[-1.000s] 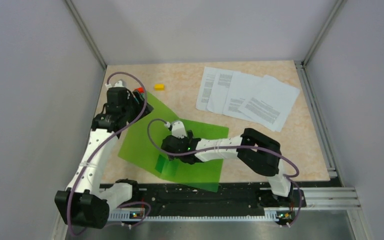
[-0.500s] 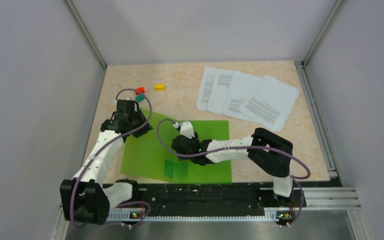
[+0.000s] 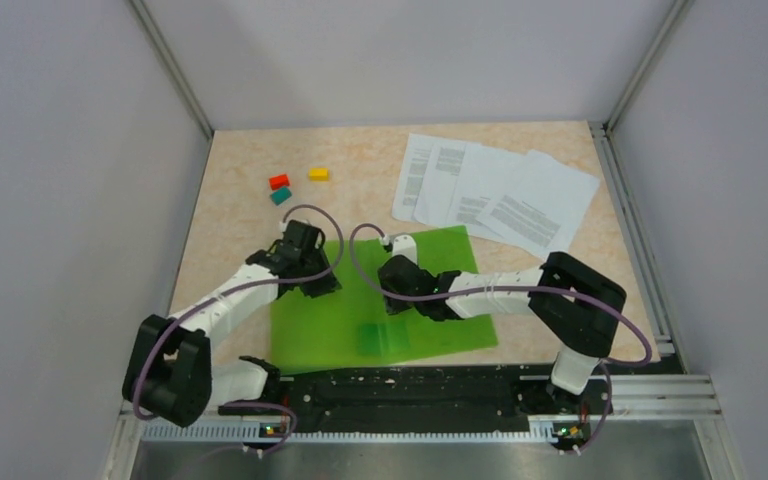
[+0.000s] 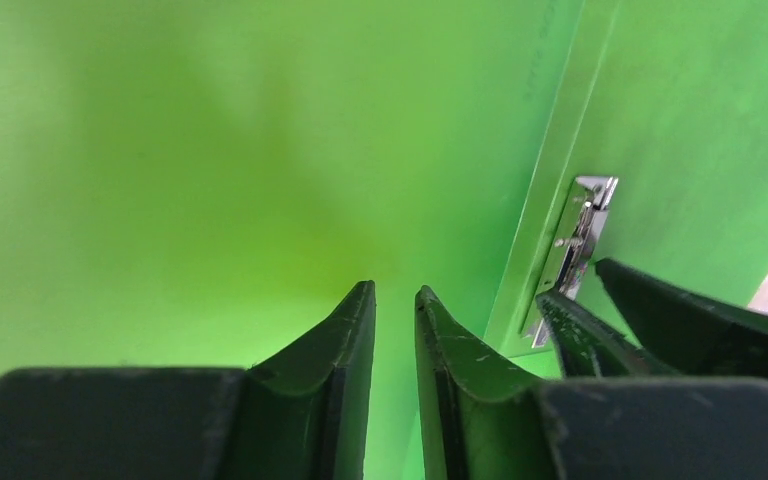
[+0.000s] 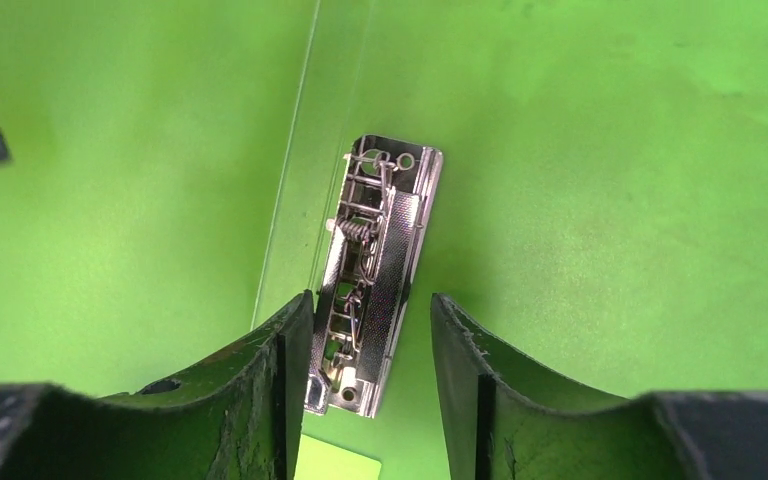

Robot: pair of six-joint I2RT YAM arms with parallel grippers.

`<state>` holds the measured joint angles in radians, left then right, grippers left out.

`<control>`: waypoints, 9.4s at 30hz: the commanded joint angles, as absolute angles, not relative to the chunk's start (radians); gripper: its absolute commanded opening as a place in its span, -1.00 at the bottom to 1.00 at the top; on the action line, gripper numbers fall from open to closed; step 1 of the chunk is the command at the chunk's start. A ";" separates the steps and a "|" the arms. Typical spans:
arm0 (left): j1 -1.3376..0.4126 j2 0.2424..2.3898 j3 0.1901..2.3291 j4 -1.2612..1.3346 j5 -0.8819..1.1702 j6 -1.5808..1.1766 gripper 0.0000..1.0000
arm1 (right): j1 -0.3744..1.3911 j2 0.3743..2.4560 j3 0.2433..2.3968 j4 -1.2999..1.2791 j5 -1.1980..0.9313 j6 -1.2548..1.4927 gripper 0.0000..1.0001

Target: Put the files into the folder

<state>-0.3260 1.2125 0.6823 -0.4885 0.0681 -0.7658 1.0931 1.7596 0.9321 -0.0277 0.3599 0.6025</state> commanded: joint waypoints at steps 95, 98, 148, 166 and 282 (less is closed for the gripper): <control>-0.613 1.456 0.637 -0.576 -0.305 -1.057 -1.00 | 1.042 1.709 0.971 -0.395 0.340 0.624 -0.82; -0.605 1.457 0.632 -0.572 -0.297 -1.055 -1.00 | 1.043 1.715 0.961 -0.401 0.357 0.637 -0.84; -0.550 1.486 0.644 -0.572 -0.237 -1.028 -1.00 | 0.995 1.606 0.883 -0.514 0.490 0.694 -0.92; -0.552 1.375 0.718 -0.606 -0.225 -0.982 -0.70 | 0.995 1.520 0.919 -0.383 0.347 0.587 -0.67; -0.416 1.520 0.704 -0.676 -0.339 -1.107 0.01 | 0.989 1.718 0.853 -0.575 0.533 0.609 -0.90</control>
